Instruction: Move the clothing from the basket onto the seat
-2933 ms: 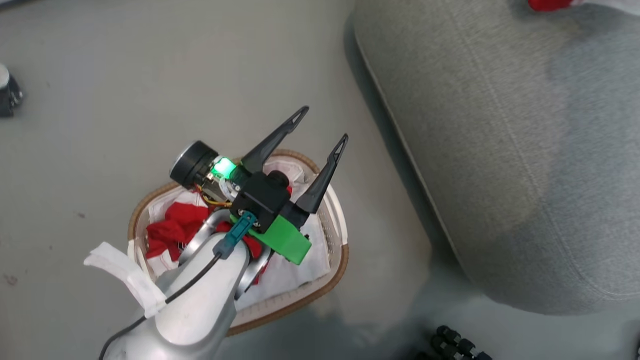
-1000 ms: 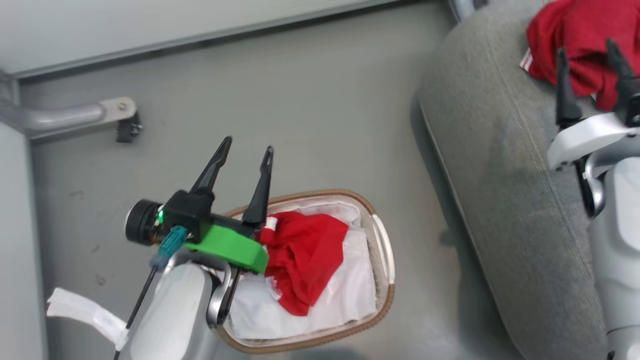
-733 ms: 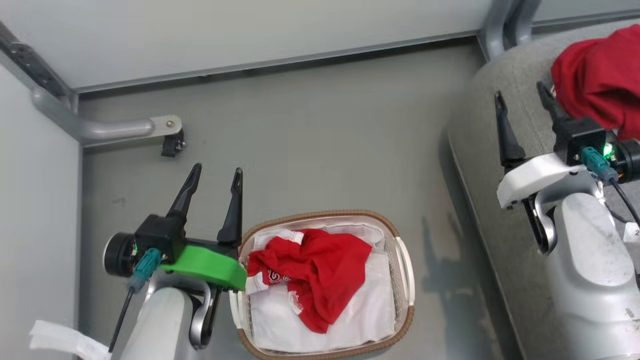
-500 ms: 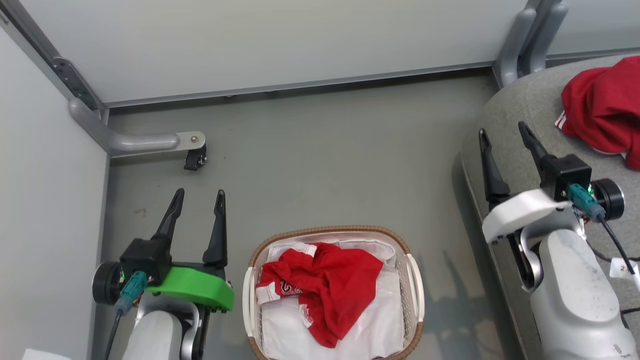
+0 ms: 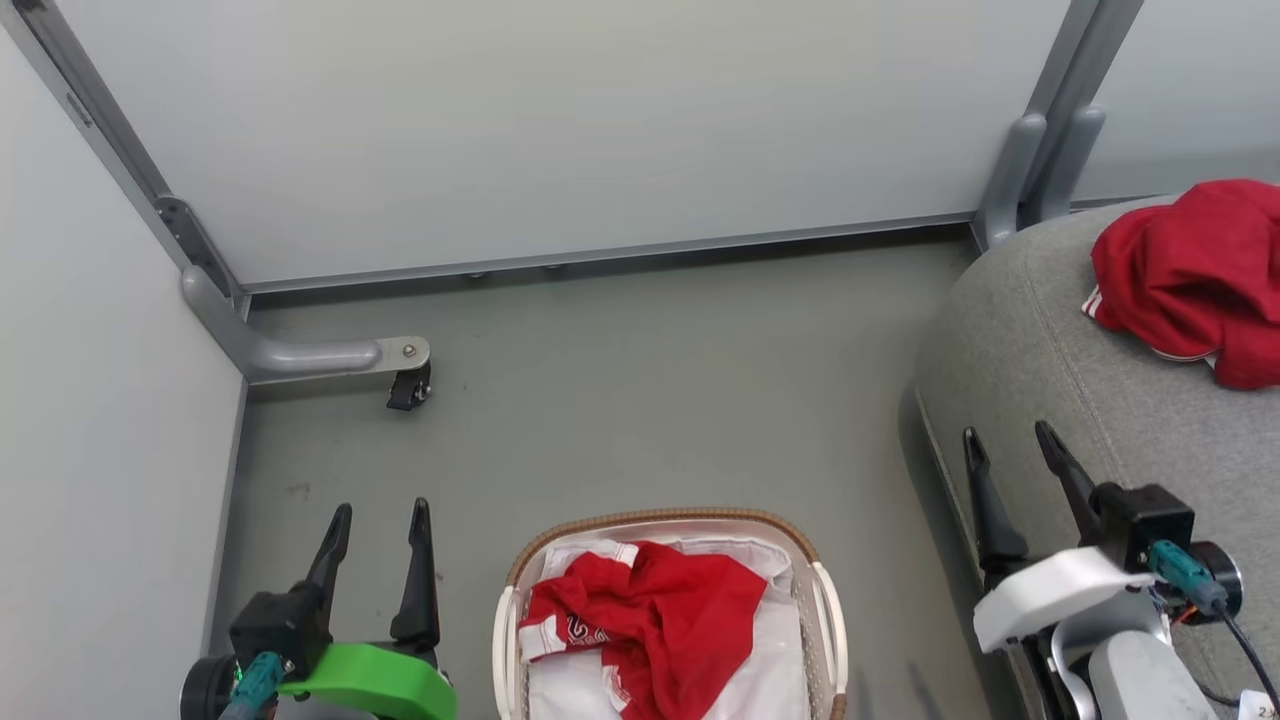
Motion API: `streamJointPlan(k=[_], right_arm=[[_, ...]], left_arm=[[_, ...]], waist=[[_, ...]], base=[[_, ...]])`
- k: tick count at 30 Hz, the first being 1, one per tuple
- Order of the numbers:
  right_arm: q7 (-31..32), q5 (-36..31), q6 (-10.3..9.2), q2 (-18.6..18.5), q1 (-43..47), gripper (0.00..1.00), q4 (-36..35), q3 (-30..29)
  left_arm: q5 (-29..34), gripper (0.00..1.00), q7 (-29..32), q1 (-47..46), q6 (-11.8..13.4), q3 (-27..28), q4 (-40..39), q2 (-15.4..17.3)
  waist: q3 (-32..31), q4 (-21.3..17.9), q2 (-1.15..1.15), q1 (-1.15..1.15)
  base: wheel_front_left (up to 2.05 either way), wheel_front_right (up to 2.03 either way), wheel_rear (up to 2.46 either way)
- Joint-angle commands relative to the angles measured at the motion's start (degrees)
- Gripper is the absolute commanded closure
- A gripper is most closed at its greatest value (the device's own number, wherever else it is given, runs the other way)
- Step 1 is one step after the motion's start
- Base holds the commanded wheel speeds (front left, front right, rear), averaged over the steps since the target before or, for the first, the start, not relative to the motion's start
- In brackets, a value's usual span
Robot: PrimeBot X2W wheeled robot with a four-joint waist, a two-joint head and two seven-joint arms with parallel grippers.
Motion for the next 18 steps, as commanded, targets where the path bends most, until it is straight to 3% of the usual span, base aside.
streamJointPlan(k=[1, 18], right_arm=[[-0.3, 0.0, -0.08, -0.2, 1.4, 0.0, -0.9, 0.2], [-0.3, 1.5, -0.08, -0.2, 4.7, 0.0, -2.0, 1.1]], left_arm=[[-0.3, 0.0, 0.0, 1.0, 0.2, 0.0, -0.2, 0.1], [0.8, 0.0, 0.0, 0.9, -0.2, -0.6, 0.0, 0.1]], waist=[[-1.6, -0.2, 0.0, 0.01], [-2.1, 0.3, 0.0, 0.01]], base=[[0.0, 0.0, 0.0], [0.0, 0.0, 0.0]])
